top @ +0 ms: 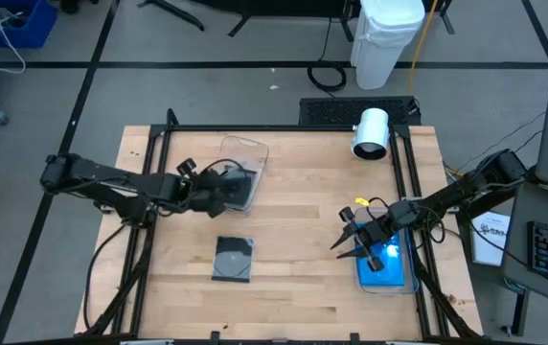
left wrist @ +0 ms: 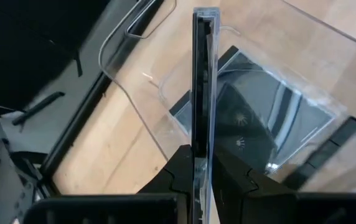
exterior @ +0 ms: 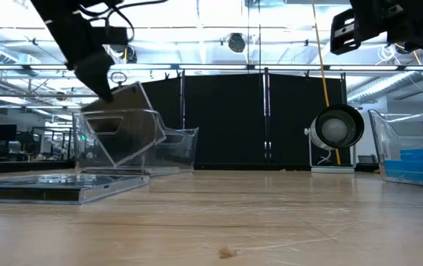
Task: Pick & place jewel cases by type
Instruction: Put the bottom black disc case into the left transparent bin, then put the black disc case into the left transparent bin
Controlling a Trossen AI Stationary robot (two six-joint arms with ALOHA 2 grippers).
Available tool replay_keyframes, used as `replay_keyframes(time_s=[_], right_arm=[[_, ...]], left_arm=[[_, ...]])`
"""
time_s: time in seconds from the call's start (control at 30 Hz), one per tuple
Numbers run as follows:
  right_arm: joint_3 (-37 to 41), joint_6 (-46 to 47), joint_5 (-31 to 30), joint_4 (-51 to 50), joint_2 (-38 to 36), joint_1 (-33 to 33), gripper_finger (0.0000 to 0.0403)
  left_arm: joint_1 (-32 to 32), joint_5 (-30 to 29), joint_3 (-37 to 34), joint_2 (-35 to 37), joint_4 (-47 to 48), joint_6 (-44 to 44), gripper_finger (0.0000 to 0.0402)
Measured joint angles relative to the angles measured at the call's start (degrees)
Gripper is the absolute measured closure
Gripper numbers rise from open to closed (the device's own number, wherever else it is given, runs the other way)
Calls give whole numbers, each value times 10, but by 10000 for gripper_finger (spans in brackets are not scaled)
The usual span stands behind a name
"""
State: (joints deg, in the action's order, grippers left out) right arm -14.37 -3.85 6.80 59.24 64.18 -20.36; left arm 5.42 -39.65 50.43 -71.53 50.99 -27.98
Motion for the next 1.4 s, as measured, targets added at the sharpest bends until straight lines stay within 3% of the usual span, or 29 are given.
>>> replay_keyframes(time_s=[0.33,0.47,0.63,0.83,1.1,1.4], right_arm=[[0,1,-25,-11,0,0,293],[0,1,-25,-13,0,0,293],[0,1,-25,-13,0,0,293],[0,1,-25,-14,0,0,293],[0,2,-25,-14,0,0,293],[0,2,-25,-23,0,0,293]], left_arm=[[-23,33,0,-55,-24,18,363],[-23,64,-1,-59,-32,-4,311],[-24,61,-1,-59,-47,-19,244],[-23,62,-1,-59,-48,-27,205],[-23,31,-1,-59,-49,-37,208],[10,55,-1,-59,-77,-124,226]])
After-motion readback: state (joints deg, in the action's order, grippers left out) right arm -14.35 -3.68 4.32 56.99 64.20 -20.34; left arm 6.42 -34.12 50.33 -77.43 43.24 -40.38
